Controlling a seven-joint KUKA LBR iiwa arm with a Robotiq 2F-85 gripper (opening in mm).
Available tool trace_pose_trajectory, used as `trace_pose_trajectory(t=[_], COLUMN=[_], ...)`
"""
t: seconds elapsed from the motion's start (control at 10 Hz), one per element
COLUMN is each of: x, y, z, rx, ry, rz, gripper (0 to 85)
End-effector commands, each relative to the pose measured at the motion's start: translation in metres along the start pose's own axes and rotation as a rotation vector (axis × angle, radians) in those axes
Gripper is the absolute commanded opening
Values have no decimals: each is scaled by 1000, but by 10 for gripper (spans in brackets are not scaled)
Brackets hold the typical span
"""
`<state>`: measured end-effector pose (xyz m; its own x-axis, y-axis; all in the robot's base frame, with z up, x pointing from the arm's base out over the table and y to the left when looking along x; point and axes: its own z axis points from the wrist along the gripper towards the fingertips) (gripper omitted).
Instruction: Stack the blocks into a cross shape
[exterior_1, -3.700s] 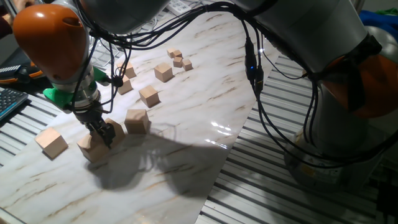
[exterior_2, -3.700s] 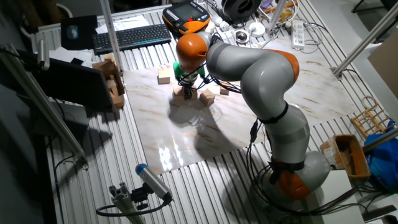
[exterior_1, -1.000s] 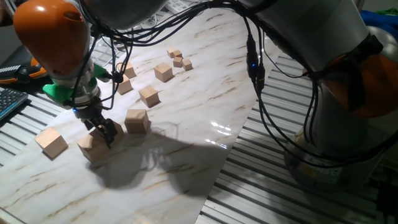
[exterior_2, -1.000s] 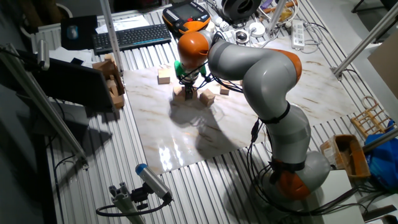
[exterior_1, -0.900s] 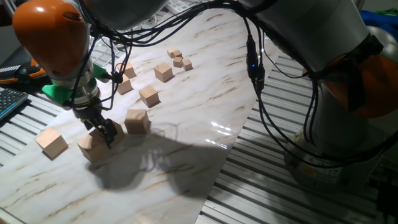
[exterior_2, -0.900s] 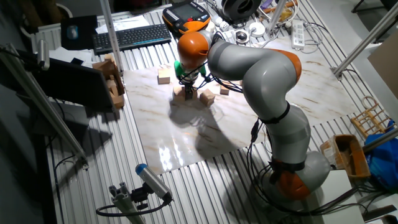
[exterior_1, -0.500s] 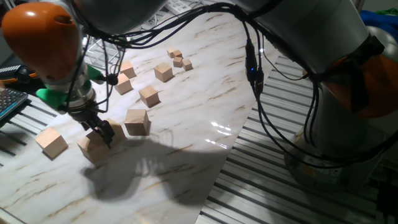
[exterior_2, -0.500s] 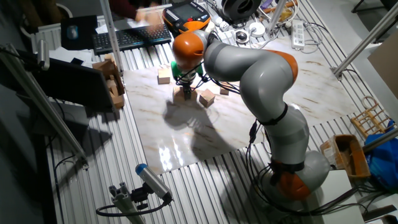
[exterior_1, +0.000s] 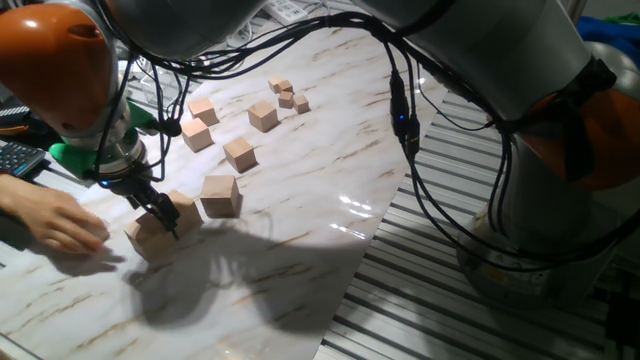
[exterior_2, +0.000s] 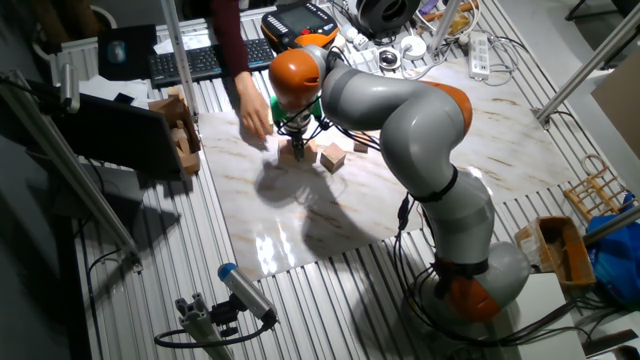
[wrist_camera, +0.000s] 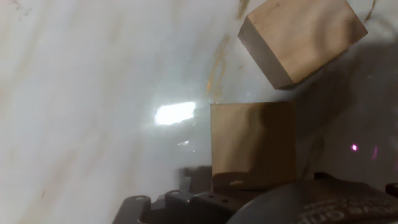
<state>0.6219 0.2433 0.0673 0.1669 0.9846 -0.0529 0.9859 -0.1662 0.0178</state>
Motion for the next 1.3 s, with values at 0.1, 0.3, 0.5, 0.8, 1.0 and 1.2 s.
trace_pose_trajectory(t=[0.1, 0.3, 0.5, 0.8, 1.0, 1.2], x=[0, -1, -1, -1, -3, -4], y=[0, 2, 2, 2, 2, 2], z=[0, 0, 0, 1, 2, 2], rx=[-15, -25, -33, -46, -47, -53], ry=[-7, -4, -9, -13, -10, -15], rz=[-15, -30, -38, -41, -44, -46], gripper=[850, 850, 850, 850, 850, 850])
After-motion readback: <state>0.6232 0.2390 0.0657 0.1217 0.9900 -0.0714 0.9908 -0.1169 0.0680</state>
